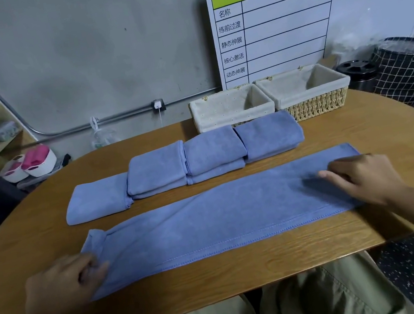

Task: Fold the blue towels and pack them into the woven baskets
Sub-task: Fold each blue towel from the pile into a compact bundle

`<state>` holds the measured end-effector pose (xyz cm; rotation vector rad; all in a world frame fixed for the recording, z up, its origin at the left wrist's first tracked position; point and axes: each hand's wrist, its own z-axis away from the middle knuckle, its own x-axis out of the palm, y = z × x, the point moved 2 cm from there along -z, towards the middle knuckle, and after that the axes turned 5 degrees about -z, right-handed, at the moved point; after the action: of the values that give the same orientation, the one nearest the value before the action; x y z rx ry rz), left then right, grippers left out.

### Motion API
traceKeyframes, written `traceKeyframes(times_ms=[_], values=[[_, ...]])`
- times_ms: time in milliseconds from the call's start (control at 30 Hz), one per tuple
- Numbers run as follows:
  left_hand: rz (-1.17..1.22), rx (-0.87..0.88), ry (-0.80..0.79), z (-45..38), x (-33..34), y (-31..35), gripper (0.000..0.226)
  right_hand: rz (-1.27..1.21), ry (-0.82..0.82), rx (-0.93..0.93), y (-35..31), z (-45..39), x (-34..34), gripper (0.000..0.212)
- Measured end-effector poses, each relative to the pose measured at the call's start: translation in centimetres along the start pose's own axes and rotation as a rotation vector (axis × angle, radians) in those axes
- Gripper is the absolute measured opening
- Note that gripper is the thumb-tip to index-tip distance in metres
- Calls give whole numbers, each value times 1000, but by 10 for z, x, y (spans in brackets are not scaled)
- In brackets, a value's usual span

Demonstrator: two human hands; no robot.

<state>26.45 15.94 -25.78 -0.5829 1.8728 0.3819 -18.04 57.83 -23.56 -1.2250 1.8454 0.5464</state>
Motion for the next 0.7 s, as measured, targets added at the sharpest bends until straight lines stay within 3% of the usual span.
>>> traceKeyframes(times_ms=[67,133,167,300,467,567,700], values=[[-67,1,82,-20,-7,43,29,-137,7,-33,-30,-18,23,47],[-184,134,144,-37,-5,84,15,-254,-100,-49,-54,-30,51,38],[-210,149,160,-41,0,93,18,-270,-172,-44,-59,-31,64,41],[-124,-164,47,-52,18,66,26,-195,-352,58,-52,-25,84,69],[-2,-477,-106,-60,20,23,41,-169,-442,133,-38,-24,79,86],[86,-461,-159,-67,23,26,43,-177,-439,153,-39,-22,78,92],[-81,-334,-101,-67,26,39,38,-185,-453,161,-38,-23,77,93]])
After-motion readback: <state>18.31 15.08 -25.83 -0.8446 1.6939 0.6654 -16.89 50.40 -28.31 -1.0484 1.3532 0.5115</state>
